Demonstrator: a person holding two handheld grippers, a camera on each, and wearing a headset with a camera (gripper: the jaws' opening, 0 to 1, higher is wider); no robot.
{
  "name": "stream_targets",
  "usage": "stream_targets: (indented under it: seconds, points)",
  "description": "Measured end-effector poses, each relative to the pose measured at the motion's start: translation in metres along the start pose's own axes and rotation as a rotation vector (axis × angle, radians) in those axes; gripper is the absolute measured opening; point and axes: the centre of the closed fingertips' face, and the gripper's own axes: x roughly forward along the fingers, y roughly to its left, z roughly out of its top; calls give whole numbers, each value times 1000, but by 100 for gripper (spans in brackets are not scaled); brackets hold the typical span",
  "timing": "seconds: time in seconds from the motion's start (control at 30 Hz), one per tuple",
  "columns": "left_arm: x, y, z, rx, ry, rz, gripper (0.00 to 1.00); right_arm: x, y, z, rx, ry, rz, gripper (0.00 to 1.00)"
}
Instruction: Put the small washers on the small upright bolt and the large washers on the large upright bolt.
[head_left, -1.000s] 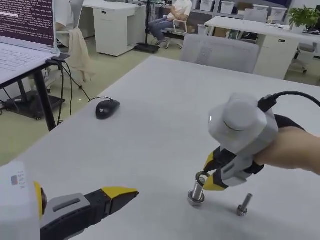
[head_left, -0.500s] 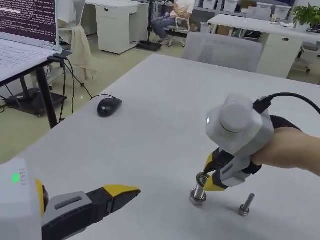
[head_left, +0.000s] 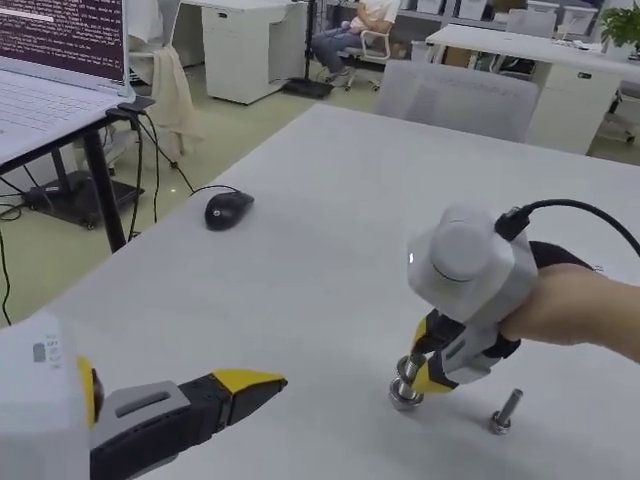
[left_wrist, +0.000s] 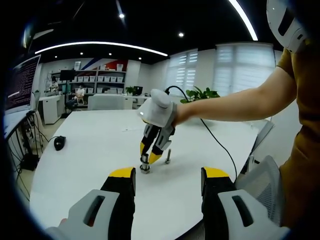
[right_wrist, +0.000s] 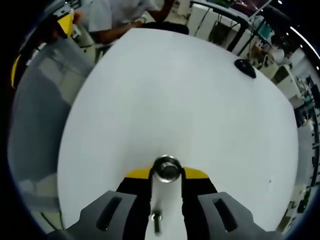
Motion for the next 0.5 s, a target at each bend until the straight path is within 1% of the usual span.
stream_targets:
  seconds: [0.23, 0.27, 0.3, 0.33, 0.5]
  points:
    - [0, 3, 0, -1, 7, 3, 51, 10, 1, -5, -3, 3, 8, 22]
    - [0, 4, 0, 0, 8, 3, 51, 12, 1, -4, -5, -7, 12, 22]
    - [0, 4, 0, -1, 9, 4, 51, 13, 1, -6, 3, 0, 11, 22]
    - [0, 5, 0, -2, 10, 6, 51, 15, 1, -7, 4, -7, 15, 22]
    - [0, 7, -1, -4, 13, 10, 51, 21, 1, -11, 7, -2, 20, 22]
